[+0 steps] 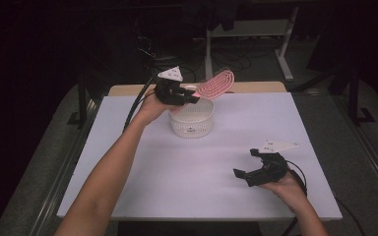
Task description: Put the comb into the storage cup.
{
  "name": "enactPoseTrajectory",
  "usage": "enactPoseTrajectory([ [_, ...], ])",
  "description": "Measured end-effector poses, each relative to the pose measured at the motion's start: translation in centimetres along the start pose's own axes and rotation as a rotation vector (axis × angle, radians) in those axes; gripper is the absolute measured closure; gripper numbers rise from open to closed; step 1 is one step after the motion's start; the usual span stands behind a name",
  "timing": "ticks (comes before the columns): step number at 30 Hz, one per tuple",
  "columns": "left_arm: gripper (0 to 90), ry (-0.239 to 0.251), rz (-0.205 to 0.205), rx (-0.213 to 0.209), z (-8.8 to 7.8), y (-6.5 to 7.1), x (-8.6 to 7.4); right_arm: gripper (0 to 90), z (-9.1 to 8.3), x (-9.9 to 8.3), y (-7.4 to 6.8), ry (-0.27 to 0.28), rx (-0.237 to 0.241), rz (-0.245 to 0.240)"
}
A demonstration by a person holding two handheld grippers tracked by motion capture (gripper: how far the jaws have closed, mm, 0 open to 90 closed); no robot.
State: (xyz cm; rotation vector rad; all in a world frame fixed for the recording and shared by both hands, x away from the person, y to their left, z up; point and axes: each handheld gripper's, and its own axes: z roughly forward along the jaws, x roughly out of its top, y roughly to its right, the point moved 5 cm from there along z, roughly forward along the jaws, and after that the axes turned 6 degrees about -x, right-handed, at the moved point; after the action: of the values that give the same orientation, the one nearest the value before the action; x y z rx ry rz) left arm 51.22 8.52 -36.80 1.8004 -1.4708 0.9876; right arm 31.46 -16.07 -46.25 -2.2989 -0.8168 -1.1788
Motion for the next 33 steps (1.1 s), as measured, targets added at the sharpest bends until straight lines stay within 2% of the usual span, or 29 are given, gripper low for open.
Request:
enactPoseTrajectory([
  [9,70.3,-0.019,-0.001,-0.01,1.3,-0.3,-0.7,0.0,0.0,0.0,0.0,-0.002,0.001,0.005],
  [18,70.3,-0.068,-0.001,-0.015,2.2,-0.5,-1.6,0.0,0.0,-0.1,0.1,0.0,0.0,0.003],
  [26,70.3,-0.106,-0.002,-0.019,2.7,-0.5,-2.2,0.0,0.0,-0.1,0.1,-0.002,0.0,0.003],
  [33,70.2,-0.12,-0.012,-0.022,2.9,-0.6,-2.6,0.0,0.0,-0.1,0.1,-0.003,0.0,0.002],
])
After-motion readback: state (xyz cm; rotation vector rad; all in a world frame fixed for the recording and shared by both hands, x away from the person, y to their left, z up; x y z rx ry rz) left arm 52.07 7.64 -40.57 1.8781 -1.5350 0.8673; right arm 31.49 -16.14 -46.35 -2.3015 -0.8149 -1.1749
